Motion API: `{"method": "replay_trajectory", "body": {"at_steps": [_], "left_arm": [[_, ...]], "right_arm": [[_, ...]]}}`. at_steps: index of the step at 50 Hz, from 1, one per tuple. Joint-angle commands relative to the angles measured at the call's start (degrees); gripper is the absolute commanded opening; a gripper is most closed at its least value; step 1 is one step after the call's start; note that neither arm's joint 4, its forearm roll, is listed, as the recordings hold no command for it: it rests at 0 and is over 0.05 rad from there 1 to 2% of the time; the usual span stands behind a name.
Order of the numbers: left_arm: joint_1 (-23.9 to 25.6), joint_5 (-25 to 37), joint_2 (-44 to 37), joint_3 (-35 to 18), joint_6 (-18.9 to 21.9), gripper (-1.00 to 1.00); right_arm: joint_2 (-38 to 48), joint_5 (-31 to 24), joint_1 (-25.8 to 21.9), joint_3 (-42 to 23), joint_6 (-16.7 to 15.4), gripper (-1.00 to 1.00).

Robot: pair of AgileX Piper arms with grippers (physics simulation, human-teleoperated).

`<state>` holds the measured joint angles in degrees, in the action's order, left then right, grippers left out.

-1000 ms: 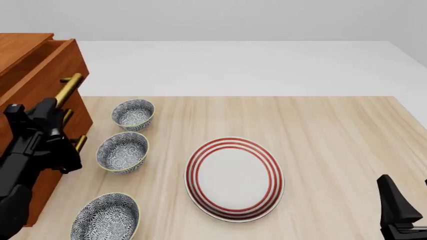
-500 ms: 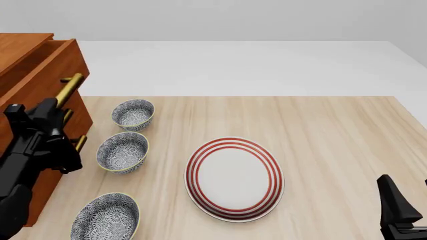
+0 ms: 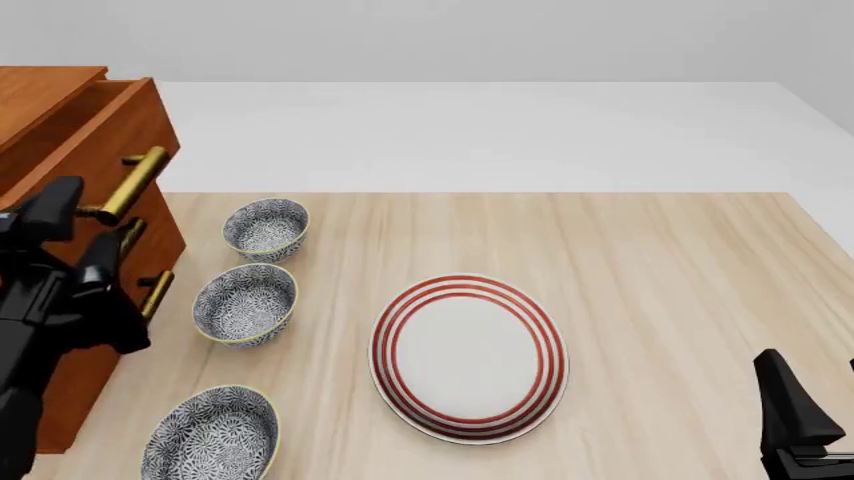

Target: Open the top drawer of the cabinet.

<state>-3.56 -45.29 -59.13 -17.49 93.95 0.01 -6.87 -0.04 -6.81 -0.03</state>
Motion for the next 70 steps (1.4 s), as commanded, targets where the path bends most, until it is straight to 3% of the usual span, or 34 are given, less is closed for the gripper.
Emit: {"method": "replay_trajectory", "body": {"at_steps": [1, 5, 13, 21, 33, 37, 39, 40, 42, 44, 45, 46, 47, 49, 50, 52, 58, 59, 61, 63, 65, 66, 67, 68, 70], "left_arm": [[-0.79, 6.8, 11.11, 3.03, 0.79, 1.0], [-0.66, 10.16, 15.82, 4.44, 0.93, 1.0], [0.86, 24.4, 30.77, 6.1, -1.14, 1.0], [2.0, 34.03, 38.68, 3.37, -4.76, 1.0], [4.83, 41.66, 37.29, -12.1, -22.38, 1.0], [6.94, 45.0, 37.83, -13.84, -25.48, 1.0], [8.1, 46.49, 38.77, -17.2, -29.71, 1.0], [7.96, 48.18, 38.32, -17.57, -30.16, 1.0], [6.13, 50.5, 37.53, -21.37, -35.74, 1.0], [6.88, 52.0, 37.93, -21.62, -35.8, 1.0], [6.6, 53.11, 38.16, -23.57, -38.69, 1.0], [7.32, 53.79, 38.82, -22.66, -38.02, 1.0], [6.3, 56.01, 38.07, -25.66, -43.32, 1.0], [5.49, 56.46, 38.15, -25.58, -44.16, 1.0], [4.65, 57.34, 37.85, -27.11, -47.22, 1.0], [5.5, 57.9, 38.27, -26.13, -45.6, 1.0], [0.62, 65.23, 31.74, -33.64, -57.44, 1.0], [0.91, 65.19, 31.95, -33.3, -56.62, 1.0], [0.54, 67.31, 30.58, -35.53, -60.24, 1.0], [0.48, 67.46, 30.84, -35.79, -59.98, 1.0], [-0.3, 68.98, 29.82, -37.77, -62.63, 1.0], [-0.97, 74.56, 24.51, -41.83, -70.83, 1.0], [-0.95, 71.71, 27.95, -40.18, -65.85, 1.0], [-0.84, 71.18, 28.9, -39.45, -64.13, 1.0], [-2.21, 76.12, 25.02, -43.96, -71.97, 1.0]], "right_arm": [[0.0, -0.01, -0.01, 0.0, 0.0, 1.0], [0.0, -0.01, -0.01, 0.0, 0.0, 1.0], [0.0, -0.01, 0.01, 0.0, -0.02, 1.0], [0.0, 0.01, 0.0, 0.0, -0.01, 1.0], [0.0, 0.0, 0.0, 0.0, 0.01, 1.0], [0.0, 0.0, -0.01, 0.0, 0.0, 1.0], [0.0, 0.0, -0.01, 0.0, -0.01, 1.0], [0.0, 0.0, 0.0, 0.0, 0.0, 1.0], [0.0, -0.01, 0.0, 0.0, 0.0, 1.0], [0.0, 0.0, -0.01, 0.0, -0.01, 1.0], [0.0, 0.0, -0.02, 0.0, 0.01, 1.0], [0.0, 0.0, 0.0, 0.0, 0.0, 1.0], [0.0, 0.0, 0.0, 0.0, 0.01, 1.0], [0.0, -0.01, -0.02, 0.0, -0.02, 1.0], [0.0, 0.02, -0.01, 0.0, -0.01, 1.0], [0.0, 0.0, -0.01, 0.0, 0.02, 1.0], [0.0, 0.0, 0.0, 0.0, 0.0, 1.0], [0.0, 0.0, -0.01, 0.0, -0.01, 1.0], [0.0, 0.0, 0.0, 0.0, 0.01, 1.0], [0.0, 0.0, 0.0, 0.0, 0.0, 1.0], [0.0, 0.0, -0.01, 0.0, 0.01, 1.0], [0.0, 0.0, 0.0, 0.0, -0.01, 1.0], [0.0, -0.01, 0.0, 0.0, 0.01, 1.0], [0.0, -0.01, 0.0, 0.0, -0.01, 1.0], [0.0, 0.0, -0.01, 0.0, 0.0, 1.0]]}}
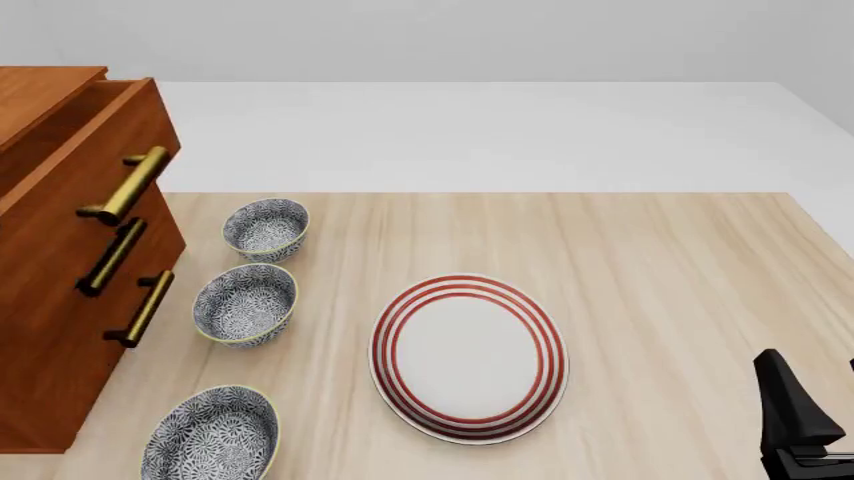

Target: Open the top drawer of the cabinet.

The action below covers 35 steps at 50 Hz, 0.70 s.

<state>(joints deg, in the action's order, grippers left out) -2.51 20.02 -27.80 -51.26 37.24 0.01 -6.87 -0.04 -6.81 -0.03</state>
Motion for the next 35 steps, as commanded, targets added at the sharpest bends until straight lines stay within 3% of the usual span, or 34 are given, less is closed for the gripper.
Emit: {"method": "replay_trajectory", "body": {"at_steps": [1, 3, 4, 5, 6, 9, 10, 14, 24, 35], "left_arm": [[-2.71, 10.36, -4.66, -10.33, -12.05, 1.0], [-3.12, 12.55, -5.59, -13.05, -14.18, 1.0], [-3.91, 16.52, -8.57, -16.87, -20.29, 1.0], [-3.25, 15.96, -7.1, -16.8, -16.39, 1.0], [-4.08, 17.81, -8.63, -18.55, -19.31, 1.0], [-4.83, 20.83, -10.46, -22.63, -22.74, 1.0], [-4.19, 21.67, -10.47, -23.94, -21.57, 1.0], [-3.91, 25.5, -12.65, -27.21, -25.92, 1.0], [-3.08, 26.06, -14.94, -22.37, -30.8, 1.0], [-2.13, 27.69, -17.14, -23.68, -33.47, 1.0]], "right_arm": [[0.0, 0.0, -0.01, 0.0, 0.0, 1.0], [0.0, 0.01, -0.01, 0.0, 0.0, 1.0], [0.0, 0.01, -0.01, 0.0, -0.01, 1.0], [0.0, 0.01, 0.0, 0.0, -0.02, 1.0], [0.0, 0.0, 0.0, 0.0, -0.01, 1.0], [0.0, 0.0, -0.01, 0.0, -0.02, 1.0], [0.0, 0.01, -0.01, 0.0, -0.01, 1.0], [0.0, -0.01, 0.0, 0.0, 0.0, 1.0], [0.0, -0.01, -0.01, 0.0, -0.01, 1.0], [0.0, 0.0, 0.0, 0.0, 0.0, 1.0]]}}
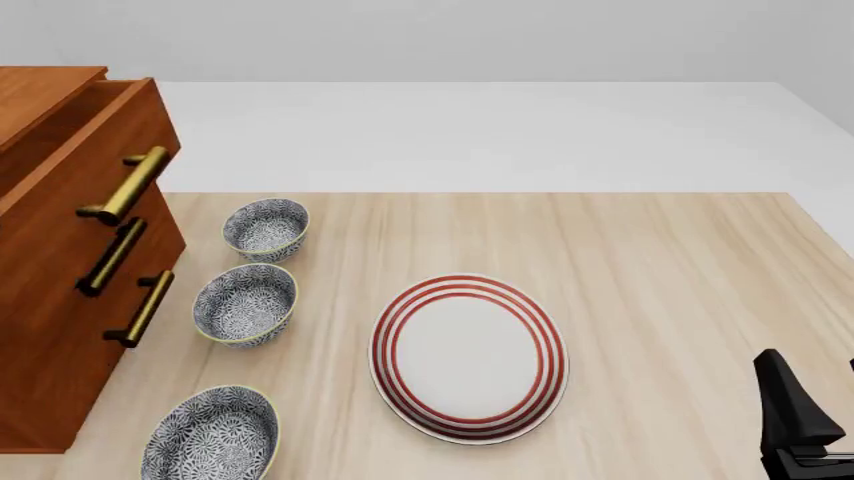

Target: Open the top drawer of the cabinet.

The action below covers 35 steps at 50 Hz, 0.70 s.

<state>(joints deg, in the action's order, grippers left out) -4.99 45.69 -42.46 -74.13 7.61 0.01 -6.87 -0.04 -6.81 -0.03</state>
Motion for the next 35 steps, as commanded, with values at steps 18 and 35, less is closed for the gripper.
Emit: {"method": "replay_trajectory", "body": {"at_steps": [18, 35], "left_arm": [[0.24, 2.46, -5.72, -0.68, -7.04, 1.0], [-0.03, 1.98, -9.42, -0.52, -7.42, 1.0]], "right_arm": [[0.0, 0.01, 0.01, 0.0, 0.01, 1.0], [0.0, 0.0, 0.0, 0.0, 0.01, 1.0]]}}
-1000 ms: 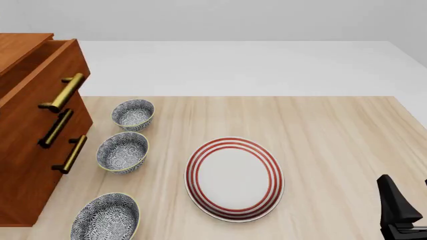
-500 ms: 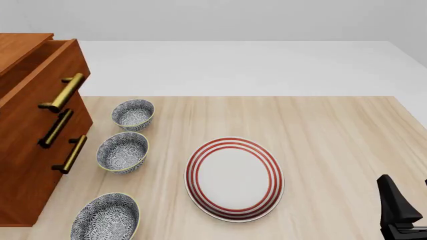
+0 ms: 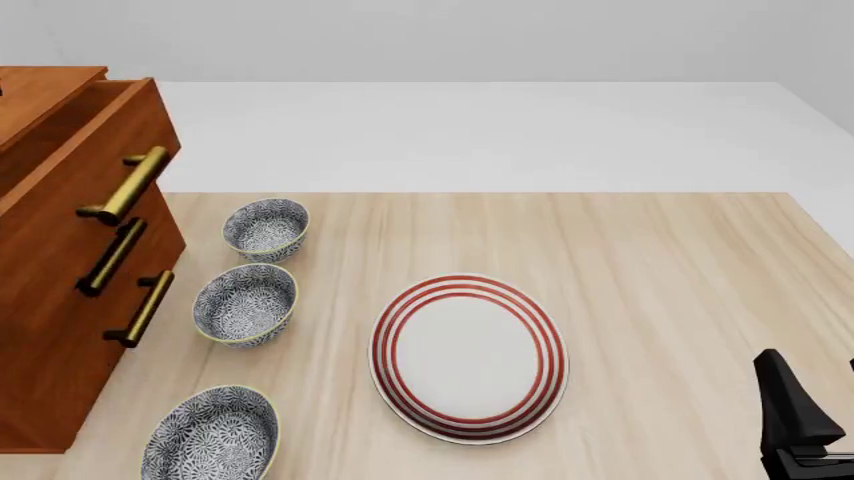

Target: Open the top drawer of the cabinet.

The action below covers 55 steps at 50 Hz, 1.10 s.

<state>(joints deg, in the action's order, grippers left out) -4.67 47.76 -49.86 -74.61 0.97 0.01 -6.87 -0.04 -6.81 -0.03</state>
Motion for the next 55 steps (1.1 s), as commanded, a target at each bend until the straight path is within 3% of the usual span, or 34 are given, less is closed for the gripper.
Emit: {"method": "replay_trajectory", "body": {"at_steps": [1, 19, 55], "left_arm": [[-0.46, -0.12, -2.13, -0.02, -0.77, 1.0], [-1.22, -1.37, -4.12, 1.28, -2.02, 1.0], [-2.09, -4.86, -7.39, 5.1, 0.37, 1.0]], "right_arm": [[0.0, 0.0, 0.0, 0.0, 0.01, 1.0], [0.0, 0.0, 0.02, 0.0, 0.01, 1.0], [0.0, 0.01, -0.01, 0.0, 0.0, 1.0]]}}
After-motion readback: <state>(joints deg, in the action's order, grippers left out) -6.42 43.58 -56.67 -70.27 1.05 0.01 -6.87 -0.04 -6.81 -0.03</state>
